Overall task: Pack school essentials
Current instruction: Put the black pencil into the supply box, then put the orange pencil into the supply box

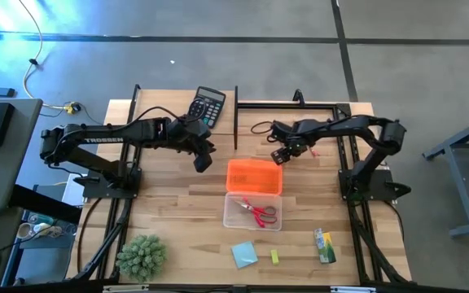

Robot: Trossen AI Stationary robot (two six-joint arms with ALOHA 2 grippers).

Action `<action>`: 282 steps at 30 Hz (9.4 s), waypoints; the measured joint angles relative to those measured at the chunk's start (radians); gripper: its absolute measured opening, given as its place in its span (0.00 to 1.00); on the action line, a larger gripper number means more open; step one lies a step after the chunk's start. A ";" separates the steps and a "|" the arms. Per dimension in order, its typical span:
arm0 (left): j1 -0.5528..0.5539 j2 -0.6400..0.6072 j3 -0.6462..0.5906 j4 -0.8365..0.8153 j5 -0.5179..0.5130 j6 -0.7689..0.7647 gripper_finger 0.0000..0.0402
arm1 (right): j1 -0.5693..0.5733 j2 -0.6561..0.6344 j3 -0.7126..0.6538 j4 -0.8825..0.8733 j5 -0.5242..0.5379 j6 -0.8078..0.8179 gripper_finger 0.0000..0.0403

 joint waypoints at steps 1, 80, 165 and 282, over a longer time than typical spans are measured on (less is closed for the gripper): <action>0.000 0.000 0.000 0.000 0.000 0.000 0.19 | 0.000 0.007 0.000 0.001 -0.003 0.002 0.52; 0.000 0.000 0.000 0.000 0.008 0.000 0.19 | 0.298 -0.548 0.000 0.052 0.009 0.088 0.02; -0.003 0.000 0.000 -0.023 0.086 0.052 0.19 | 0.635 0.088 0.386 -0.255 -0.168 -0.035 0.29; -0.114 0.008 0.000 0.039 0.098 -0.063 0.47 | -0.021 -0.628 -0.138 -0.356 0.040 0.090 0.44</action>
